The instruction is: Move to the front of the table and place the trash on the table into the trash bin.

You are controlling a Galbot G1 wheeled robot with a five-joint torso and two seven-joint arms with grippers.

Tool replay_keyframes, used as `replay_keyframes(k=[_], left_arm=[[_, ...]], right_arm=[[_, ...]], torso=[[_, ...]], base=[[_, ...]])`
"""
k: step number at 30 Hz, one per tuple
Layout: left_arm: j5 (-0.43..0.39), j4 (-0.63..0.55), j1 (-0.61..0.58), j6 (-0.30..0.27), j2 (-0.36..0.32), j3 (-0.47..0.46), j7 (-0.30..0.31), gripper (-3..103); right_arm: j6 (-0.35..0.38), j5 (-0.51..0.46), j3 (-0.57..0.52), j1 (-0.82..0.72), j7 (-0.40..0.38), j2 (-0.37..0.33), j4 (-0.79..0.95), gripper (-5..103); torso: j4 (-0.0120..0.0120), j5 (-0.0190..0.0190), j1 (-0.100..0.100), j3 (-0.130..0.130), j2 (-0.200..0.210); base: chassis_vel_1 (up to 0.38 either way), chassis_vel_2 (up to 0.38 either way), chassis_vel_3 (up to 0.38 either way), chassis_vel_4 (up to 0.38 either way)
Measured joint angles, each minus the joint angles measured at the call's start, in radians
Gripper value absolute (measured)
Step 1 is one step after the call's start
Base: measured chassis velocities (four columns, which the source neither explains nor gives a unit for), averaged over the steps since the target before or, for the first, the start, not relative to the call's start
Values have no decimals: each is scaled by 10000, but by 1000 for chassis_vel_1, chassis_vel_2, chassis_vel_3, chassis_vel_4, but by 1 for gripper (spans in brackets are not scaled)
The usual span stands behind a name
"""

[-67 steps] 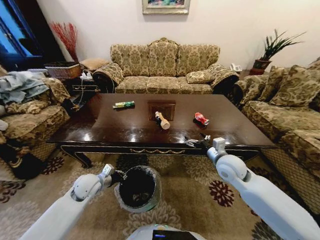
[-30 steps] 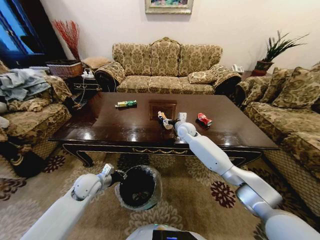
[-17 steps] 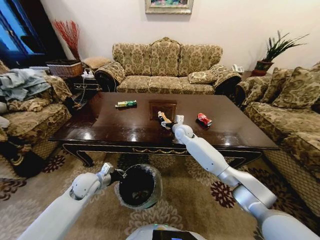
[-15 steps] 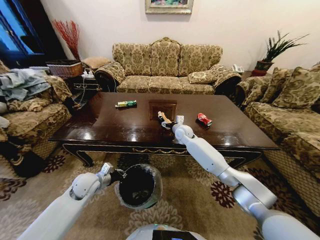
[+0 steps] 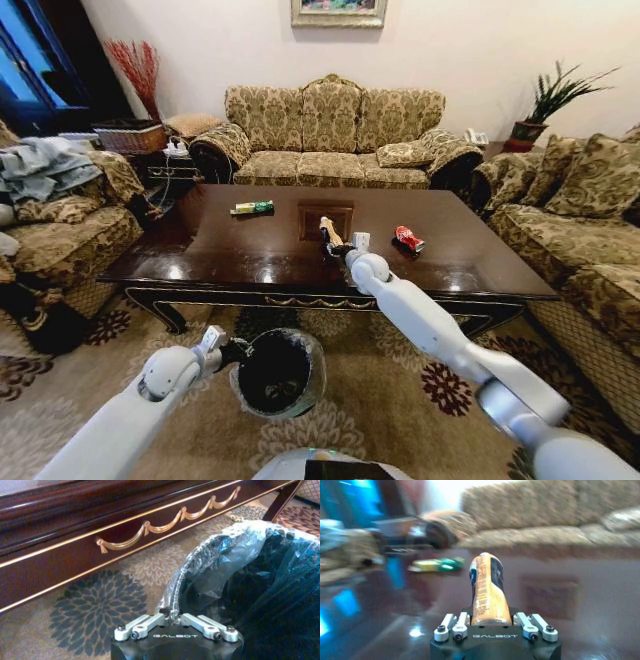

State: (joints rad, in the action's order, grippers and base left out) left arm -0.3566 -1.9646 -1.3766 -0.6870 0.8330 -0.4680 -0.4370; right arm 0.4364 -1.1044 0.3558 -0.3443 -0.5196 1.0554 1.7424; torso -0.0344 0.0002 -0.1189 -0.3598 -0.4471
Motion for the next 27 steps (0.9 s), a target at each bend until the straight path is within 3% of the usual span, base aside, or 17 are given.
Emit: replay_keyframes(k=[1, 4, 6, 8, 11, 14, 17, 18, 20, 26, 27], left_arm=[[0, 0, 0, 0, 0, 0, 0, 0], [-21, 73, 17, 6, -4, 26, -4, 0], [-42, 93, 32, 8, -3, 32, -4, 0], [-134, 129, 96, 10, -5, 41, -4, 0], [-218, 165, 158, 14, -49, 49, -5, 0], [-261, 276, 229, 27, -109, 67, -5, 0], [-264, 464, 291, 71, -122, 99, -6, 0], [-264, 464, 291, 71, -122, 99, -6, 0], [-264, 545, 288, 99, -120, 135, -11, 0], [-259, 565, 284, 99, -160, 186, -14, 0], [-258, 564, 284, 91, -164, 193, -13, 0]], right_arm=[[0, 0, 0, 0, 0, 0, 0, 40], [326, -964, 483, -37, 334, -1300, 2236, 40], [410, -1151, 634, -138, 505, -1660, 2692, 40], [695, -1611, 1072, -646, 908, -2465, 3734, 40], [869, -2245, 1365, -1199, 866, -2903, 4524, 40], [1027, -3132, 1487, -1809, 486, -3230, 5465, 40], [1427, -4682, 1304, -2284, -260, -3404, 6428, 40], [1427, -4682, 1304, -2284, -260, -3404, 6428, 40], [1690, -5839, 1164, -2415, -1055, -3358, 6647, 40], [2038, -6787, 1040, -2473, -2265, -3109, 6303, 40], [2085, -7219, 963, -2493, -2769, -3009, 6230, 40]], torso=[[0, 0, 0, 0, 0], [-1, -3, 0, 1, 0], [-2, -5, 0, 1, 0], [1, 0, 0, 1, 0], [4, 2, 0, 1, 0], [2, 2, 0, 1, 0], [1, -3, 1, 1, -1], [1, -3, 1, 1, -1], [0, -2, 1, 1, -1], [-1, -1, 0, -1, 0], [-1, -2, 0, -1, 0]], base=[[0, 0, 0, 0], [0, 0, 0, 0], [0, 0, 0, 0], [0, 0, 0, 0], [0, 0, 0, 0], [0, 0, 0, 0], [0, 0, 0, 0], [0, 0, 0, 0], [0, 0, 0, 0], [0, 0, 0, 0], [0, 0, 0, 0]])
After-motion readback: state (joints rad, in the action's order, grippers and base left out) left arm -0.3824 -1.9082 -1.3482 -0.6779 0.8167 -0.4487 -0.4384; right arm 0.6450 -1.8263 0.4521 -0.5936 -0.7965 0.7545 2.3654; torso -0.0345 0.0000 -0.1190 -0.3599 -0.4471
